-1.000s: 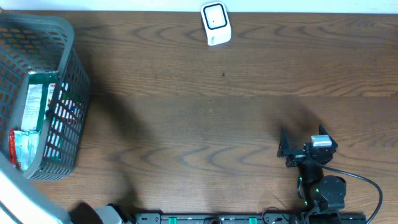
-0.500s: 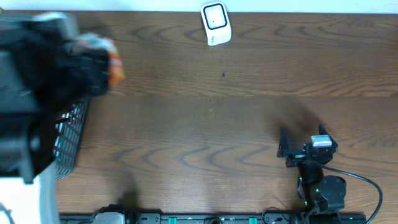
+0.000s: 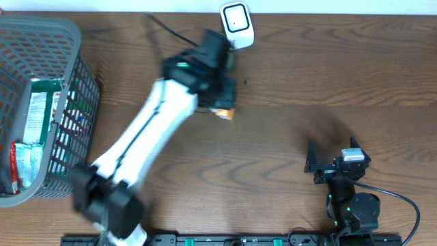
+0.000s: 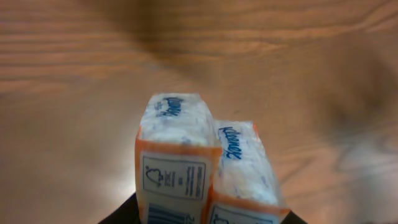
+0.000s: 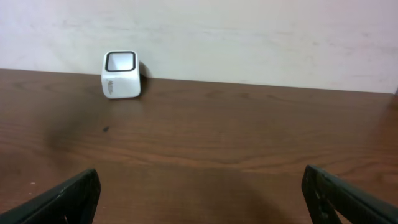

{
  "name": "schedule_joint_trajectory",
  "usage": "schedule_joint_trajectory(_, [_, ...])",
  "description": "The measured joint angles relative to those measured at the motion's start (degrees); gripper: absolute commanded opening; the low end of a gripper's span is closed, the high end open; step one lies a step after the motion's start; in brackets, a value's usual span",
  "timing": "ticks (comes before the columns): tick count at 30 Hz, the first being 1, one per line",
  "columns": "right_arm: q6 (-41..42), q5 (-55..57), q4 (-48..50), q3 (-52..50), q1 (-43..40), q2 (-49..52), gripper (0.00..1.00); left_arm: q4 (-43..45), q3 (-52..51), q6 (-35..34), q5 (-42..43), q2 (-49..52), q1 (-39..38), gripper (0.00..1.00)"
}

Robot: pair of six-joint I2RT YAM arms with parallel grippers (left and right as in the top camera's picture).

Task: Scan the item barcode
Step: 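Carry the tissue packs to the white scanner, barcode facing it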

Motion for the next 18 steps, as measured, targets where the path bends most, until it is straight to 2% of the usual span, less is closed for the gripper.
schedule_joint_trajectory(9, [0.0,0.0,0.0,0.0,0.0,0.0,0.99,11.7,-0.1,-4.4,-1.9,16.4,-8.1,0.35])
schedule_joint_trajectory(18, [0.0,0.0,0.0,0.0,0.0,0.0,0.99,15.0,-0.1,-6.5,-7.1,19.1,-10.6,0.37])
